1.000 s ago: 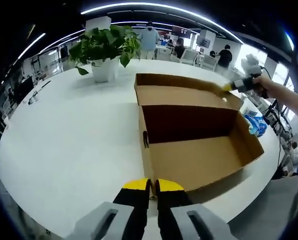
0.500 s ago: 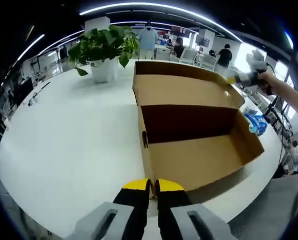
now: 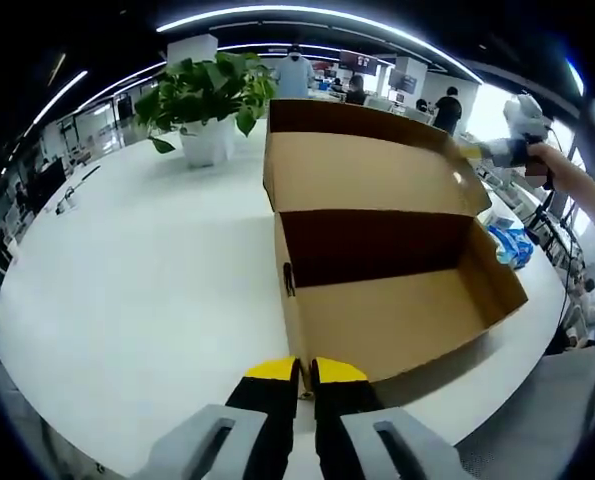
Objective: Operate the shoe box by opening the lid, removing the specified soft item, and placing it in the target area until the item is outside and the box remains undamaged.
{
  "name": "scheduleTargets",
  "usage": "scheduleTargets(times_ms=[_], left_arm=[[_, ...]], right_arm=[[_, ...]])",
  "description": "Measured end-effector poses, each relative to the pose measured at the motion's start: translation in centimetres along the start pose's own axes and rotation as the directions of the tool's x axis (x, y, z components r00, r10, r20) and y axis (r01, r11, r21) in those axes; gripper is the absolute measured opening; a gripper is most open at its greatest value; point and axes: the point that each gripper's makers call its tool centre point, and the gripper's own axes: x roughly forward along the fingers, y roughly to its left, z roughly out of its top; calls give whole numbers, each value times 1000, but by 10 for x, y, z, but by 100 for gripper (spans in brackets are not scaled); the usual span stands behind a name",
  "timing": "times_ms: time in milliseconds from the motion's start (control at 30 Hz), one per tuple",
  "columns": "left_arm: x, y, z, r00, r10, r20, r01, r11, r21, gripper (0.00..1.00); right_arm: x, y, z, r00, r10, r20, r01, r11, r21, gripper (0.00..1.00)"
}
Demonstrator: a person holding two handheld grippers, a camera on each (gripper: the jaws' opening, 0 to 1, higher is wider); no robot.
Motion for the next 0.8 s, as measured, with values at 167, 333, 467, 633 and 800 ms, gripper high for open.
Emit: scheduleTargets(times_ms=[167, 333, 467, 633, 800], left_arm=[[0, 0, 0, 1000, -5, 0, 5, 1000, 5, 4], [0, 0, 1, 1000, -6, 2, 6, 1000, 7, 4], [0, 0, 1, 1000, -8, 3, 8, 1000, 9, 4], [0, 0, 2, 1000, -10, 13, 10, 1000, 0, 4], [-1, 0, 1, 1000, -11, 22, 11, 1000, 0, 4]], right_arm=[[-10, 5, 4, 1000, -2, 31, 2, 1000, -5, 0], [-19, 10, 6, 998, 0, 58, 1, 1000, -13, 0], [-27, 15, 5, 997, 1, 73, 0, 1000, -15, 0], [-35, 22, 3, 996, -10, 88, 15, 998, -58, 0], [-44, 27, 0, 995, -10, 103, 16, 998, -63, 0]])
